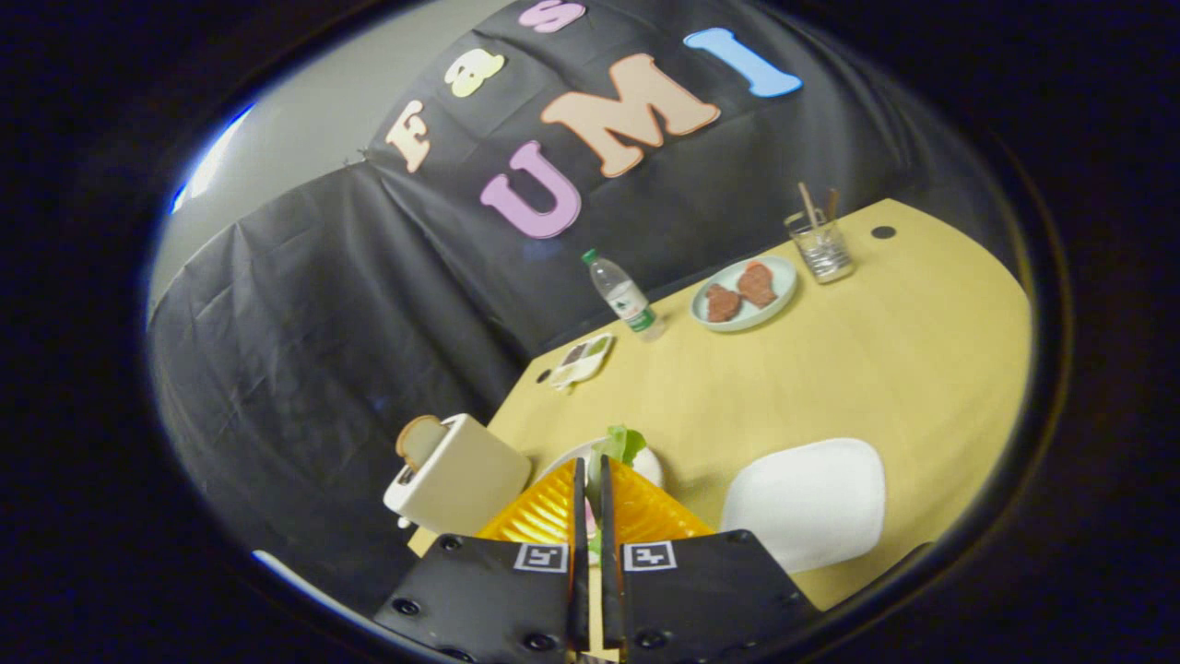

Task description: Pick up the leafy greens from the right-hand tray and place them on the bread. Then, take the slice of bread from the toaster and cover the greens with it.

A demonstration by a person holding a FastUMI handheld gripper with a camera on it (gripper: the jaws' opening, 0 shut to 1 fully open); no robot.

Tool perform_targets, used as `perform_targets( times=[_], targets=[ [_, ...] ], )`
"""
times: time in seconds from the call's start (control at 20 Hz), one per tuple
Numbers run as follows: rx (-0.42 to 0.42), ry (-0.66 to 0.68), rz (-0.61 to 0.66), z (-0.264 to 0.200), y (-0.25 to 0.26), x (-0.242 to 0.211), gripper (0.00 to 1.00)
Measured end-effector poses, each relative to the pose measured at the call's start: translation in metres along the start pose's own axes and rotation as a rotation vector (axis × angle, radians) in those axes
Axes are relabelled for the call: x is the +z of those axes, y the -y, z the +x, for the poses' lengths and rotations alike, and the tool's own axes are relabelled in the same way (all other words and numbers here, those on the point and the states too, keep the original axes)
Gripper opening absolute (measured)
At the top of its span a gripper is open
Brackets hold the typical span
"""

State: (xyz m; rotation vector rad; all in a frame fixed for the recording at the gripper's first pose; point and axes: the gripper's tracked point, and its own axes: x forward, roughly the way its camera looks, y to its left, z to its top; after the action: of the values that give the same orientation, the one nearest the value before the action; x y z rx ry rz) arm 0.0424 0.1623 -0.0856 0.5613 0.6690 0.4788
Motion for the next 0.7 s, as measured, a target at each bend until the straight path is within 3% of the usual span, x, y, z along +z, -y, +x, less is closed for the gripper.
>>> perform_targets(
  times=[0.25, 0.35, 0.45, 0.7],
  targets=[
    [0.097, -0.086, 0.009, 0.054, -0.054, -0.037, 0.08],
    [0.1, -0.113, 0.009, 0.073, -0.058, -0.05, 0.08],
    [0.075, -0.146, 0.011, 0.086, -0.054, -0.065, 0.08],
    [-0.121, -0.148, -0.102, 0.096, 0.002, -0.07, 0.08]
  ],
)
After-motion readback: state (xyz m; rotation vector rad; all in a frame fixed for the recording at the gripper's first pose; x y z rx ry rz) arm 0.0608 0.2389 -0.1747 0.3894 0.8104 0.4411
